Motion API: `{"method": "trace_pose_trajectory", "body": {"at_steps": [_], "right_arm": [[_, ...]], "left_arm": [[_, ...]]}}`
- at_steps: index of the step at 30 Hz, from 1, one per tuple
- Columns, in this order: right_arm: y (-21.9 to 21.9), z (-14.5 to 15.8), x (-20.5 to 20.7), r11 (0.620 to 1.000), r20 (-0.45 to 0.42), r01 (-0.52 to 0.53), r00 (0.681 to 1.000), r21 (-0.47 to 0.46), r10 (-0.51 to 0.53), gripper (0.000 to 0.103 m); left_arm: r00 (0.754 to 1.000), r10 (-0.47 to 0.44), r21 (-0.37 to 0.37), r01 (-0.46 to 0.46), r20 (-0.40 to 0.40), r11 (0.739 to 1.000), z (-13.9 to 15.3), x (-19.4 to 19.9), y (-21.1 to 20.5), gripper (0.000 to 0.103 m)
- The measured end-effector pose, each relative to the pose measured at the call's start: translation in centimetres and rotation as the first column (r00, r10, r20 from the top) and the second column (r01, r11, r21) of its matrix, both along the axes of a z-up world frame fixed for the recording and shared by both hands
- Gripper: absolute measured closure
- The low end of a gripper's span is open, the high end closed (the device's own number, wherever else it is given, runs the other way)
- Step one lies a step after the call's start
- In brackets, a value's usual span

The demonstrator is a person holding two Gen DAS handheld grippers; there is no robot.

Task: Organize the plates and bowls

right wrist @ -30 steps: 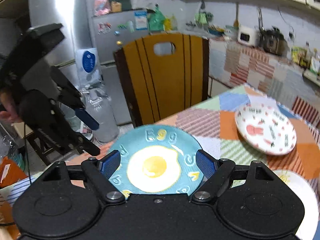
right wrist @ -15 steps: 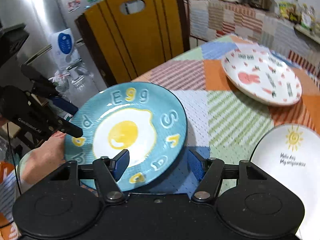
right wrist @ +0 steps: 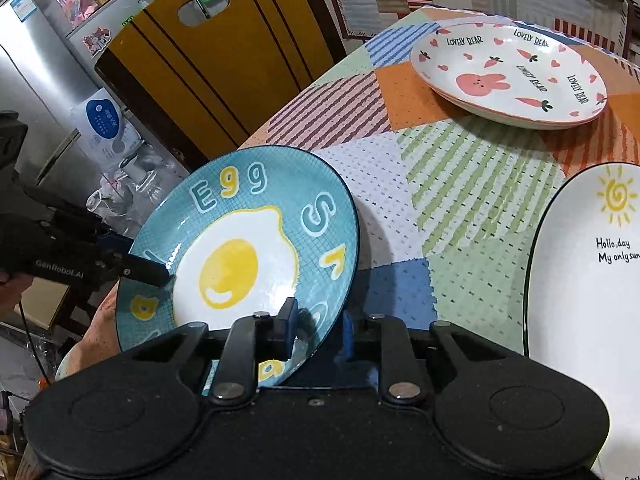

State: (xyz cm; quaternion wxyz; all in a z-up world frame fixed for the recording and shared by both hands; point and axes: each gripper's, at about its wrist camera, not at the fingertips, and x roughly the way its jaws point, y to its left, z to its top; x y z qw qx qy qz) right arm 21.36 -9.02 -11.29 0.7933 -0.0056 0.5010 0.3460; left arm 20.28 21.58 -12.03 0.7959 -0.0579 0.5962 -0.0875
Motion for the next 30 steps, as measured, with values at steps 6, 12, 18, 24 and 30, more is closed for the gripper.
{"method": "trace_pose_trajectory", "body": {"at_steps": [6, 12, 18, 24, 30], "right_arm": [[-0.2, 0.4, 0.1, 0.999, 0.000, -0.039, 0.999, -0.013, 0.039, 0.079], [-1.5, 2.0, -0.4, 0.998, -0.004, -0.068, 0.998, -0.002, 0.068, 0.082], [-2.9, 3.9, -2.0, 0.997, -0.005, -0.075, 0.997, 0.005, 0.075, 0.082], [-4.9, 6.7, -3.6, 0.998, 0.024, -0.067, 0.997, 0.003, 0.067, 0.082], [-8.4, 10.0, -5.3, 1.000, 0.085, -0.011, 0.996, 0.016, 0.009, 0.082]], "left_arm": [[1.000, -0.001, 0.013, 0.001, -0.031, 1.000, 0.1, 0.1, -0.7, 0.071], [1.000, -0.006, -0.012, 0.006, 0.001, 1.000, 1.4, -1.3, -1.4, 0.071], [0.999, -0.019, -0.017, 0.020, 0.044, 1.000, 3.6, -2.7, -2.7, 0.071], [0.995, -0.051, -0.047, 0.056, 0.087, 0.997, 6.5, -3.7, -4.4, 0.073], [0.985, -0.065, -0.108, 0.083, 0.162, 0.991, 8.8, -4.1, -7.1, 0.073]]}}
